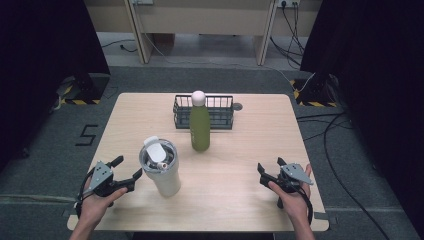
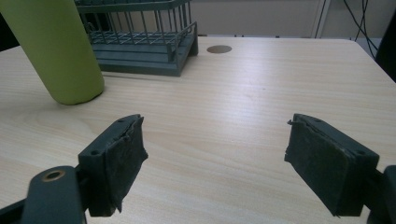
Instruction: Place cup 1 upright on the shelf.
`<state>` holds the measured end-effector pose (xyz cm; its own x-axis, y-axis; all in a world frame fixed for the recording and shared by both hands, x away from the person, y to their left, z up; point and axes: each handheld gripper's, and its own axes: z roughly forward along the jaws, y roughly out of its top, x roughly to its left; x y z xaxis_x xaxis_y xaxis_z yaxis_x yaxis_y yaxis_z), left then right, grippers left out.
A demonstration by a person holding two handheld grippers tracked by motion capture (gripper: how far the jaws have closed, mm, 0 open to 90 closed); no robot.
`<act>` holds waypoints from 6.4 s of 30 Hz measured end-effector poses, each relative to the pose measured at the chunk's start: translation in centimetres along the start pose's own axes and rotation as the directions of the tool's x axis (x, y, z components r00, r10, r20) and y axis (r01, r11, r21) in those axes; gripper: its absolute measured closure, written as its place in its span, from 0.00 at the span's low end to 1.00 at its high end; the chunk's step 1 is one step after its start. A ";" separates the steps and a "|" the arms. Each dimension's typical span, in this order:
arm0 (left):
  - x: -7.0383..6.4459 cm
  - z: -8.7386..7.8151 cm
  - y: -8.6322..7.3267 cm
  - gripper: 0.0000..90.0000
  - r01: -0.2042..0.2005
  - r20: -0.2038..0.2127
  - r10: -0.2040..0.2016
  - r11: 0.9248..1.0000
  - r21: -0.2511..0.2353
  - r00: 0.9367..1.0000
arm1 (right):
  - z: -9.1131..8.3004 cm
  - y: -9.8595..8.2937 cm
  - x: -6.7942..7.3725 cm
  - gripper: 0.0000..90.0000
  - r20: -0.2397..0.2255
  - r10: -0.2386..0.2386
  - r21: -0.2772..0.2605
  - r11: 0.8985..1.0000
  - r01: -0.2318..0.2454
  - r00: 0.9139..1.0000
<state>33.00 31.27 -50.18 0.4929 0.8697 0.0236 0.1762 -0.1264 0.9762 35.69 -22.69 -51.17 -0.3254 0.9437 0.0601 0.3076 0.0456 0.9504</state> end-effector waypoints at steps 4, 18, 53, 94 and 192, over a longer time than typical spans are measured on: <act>-0.3 -0.3 0.1 0.13 0.000 0.008 0.000 1.000 -0.001 1.000 | 0.0 0.0 -0.2 0.21 0.000 -0.006 0.006 1.000 0.006 1.000; -2.1 -1.1 -0.2 0.00 0.003 0.084 -0.002 1.000 -0.015 0.996 | 0.1 0.0 0.0 0.21 -0.002 0.003 0.017 1.000 -0.003 1.000; -6.3 2.5 0.2 0.01 -0.031 0.261 0.044 0.998 -0.052 0.964 | 0.3 0.0 -0.1 0.21 0.008 -0.002 0.023 1.000 0.002 1.000; -7.5 4.3 0.7 0.11 -0.036 0.250 0.057 0.996 -0.087 0.967 | 0.5 -0.2 0.1 0.20 0.020 -0.016 0.038 0.999 0.015 1.000; -3.3 10.5 7.8 0.11 -0.018 0.122 0.041 0.983 -0.184 0.992 | 0.8 0.0 -0.1 0.20 0.035 -0.009 0.028 1.000 0.008 0.999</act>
<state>41.75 22.42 -44.86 0.6002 0.7990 0.0369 0.0080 -0.0521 0.9986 36.45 -22.54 -51.43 -0.2966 0.9541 0.0410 0.3299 0.0621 0.9420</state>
